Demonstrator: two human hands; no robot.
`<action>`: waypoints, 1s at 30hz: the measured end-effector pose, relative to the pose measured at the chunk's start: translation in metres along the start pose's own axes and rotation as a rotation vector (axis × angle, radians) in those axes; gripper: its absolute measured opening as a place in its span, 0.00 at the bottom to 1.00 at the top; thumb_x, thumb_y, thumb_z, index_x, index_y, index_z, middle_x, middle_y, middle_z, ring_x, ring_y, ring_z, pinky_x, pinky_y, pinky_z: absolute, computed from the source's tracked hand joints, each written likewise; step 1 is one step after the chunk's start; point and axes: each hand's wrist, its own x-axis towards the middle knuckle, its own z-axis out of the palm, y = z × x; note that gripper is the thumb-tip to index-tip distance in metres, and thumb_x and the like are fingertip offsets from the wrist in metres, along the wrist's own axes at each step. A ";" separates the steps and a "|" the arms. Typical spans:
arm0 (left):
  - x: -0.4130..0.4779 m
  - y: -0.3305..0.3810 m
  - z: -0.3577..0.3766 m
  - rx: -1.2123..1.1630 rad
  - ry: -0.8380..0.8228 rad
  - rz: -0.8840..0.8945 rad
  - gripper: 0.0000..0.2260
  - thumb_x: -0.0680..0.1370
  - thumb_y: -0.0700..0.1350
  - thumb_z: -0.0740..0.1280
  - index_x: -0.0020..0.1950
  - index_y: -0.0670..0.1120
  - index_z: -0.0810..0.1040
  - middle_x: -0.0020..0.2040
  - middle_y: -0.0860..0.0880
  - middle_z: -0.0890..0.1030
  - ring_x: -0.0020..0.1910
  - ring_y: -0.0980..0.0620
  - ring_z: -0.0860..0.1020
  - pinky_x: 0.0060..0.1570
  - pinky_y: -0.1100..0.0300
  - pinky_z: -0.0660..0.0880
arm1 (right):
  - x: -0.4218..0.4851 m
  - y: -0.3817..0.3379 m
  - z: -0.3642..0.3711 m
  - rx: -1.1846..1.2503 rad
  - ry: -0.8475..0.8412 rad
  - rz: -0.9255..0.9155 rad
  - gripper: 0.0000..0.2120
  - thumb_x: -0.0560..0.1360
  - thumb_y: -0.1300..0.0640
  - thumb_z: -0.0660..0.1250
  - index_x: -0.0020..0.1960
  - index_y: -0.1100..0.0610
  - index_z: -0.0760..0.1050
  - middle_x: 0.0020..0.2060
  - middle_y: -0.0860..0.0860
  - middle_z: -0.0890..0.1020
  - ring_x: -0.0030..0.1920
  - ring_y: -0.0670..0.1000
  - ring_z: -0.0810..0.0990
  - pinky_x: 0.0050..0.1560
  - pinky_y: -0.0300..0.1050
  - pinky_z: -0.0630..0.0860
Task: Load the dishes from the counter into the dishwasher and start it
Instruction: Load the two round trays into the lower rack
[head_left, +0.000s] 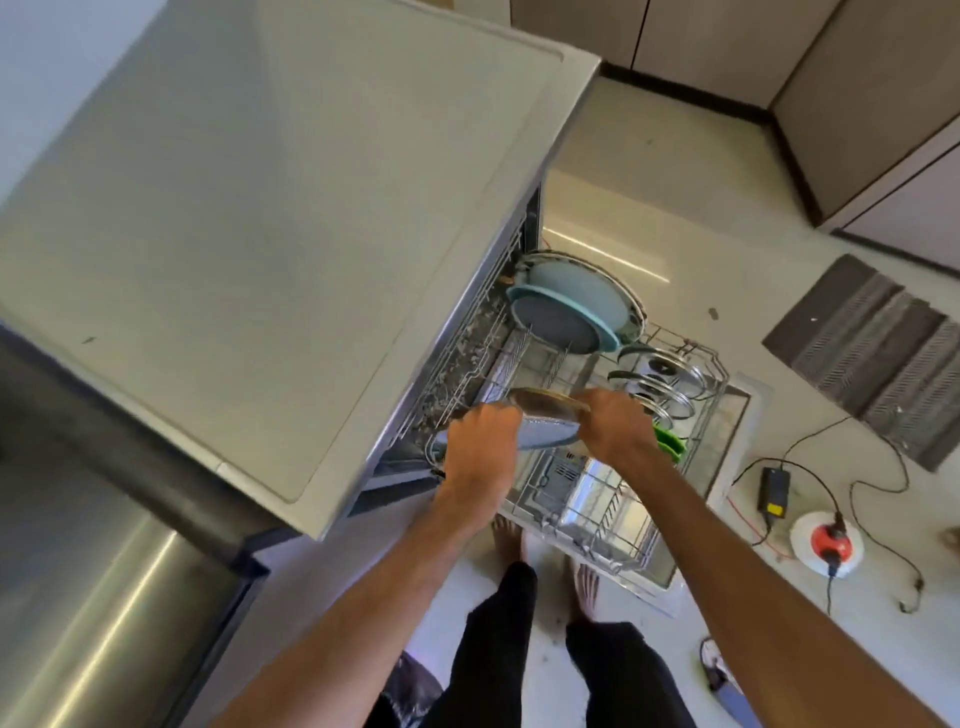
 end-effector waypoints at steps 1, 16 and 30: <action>0.015 -0.002 0.012 -0.011 -0.011 -0.023 0.11 0.81 0.42 0.66 0.62 0.47 0.80 0.52 0.48 0.84 0.46 0.52 0.84 0.42 0.60 0.78 | 0.017 0.004 0.003 -0.053 -0.012 -0.002 0.14 0.78 0.61 0.64 0.61 0.52 0.79 0.51 0.58 0.83 0.50 0.61 0.83 0.50 0.54 0.81; 0.165 -0.016 0.109 -0.098 -0.018 -0.317 0.10 0.79 0.41 0.69 0.60 0.45 0.79 0.54 0.46 0.84 0.49 0.50 0.83 0.41 0.61 0.77 | 0.229 0.036 0.021 -0.348 0.099 -0.186 0.10 0.79 0.65 0.60 0.59 0.63 0.75 0.52 0.64 0.79 0.51 0.67 0.81 0.41 0.53 0.71; 0.158 -0.041 0.102 -0.236 -0.013 -0.414 0.15 0.82 0.39 0.64 0.69 0.45 0.75 0.63 0.45 0.81 0.58 0.48 0.81 0.51 0.57 0.78 | 0.237 0.019 0.010 -0.548 0.185 -0.444 0.05 0.78 0.66 0.64 0.51 0.67 0.75 0.38 0.65 0.80 0.36 0.66 0.80 0.31 0.50 0.65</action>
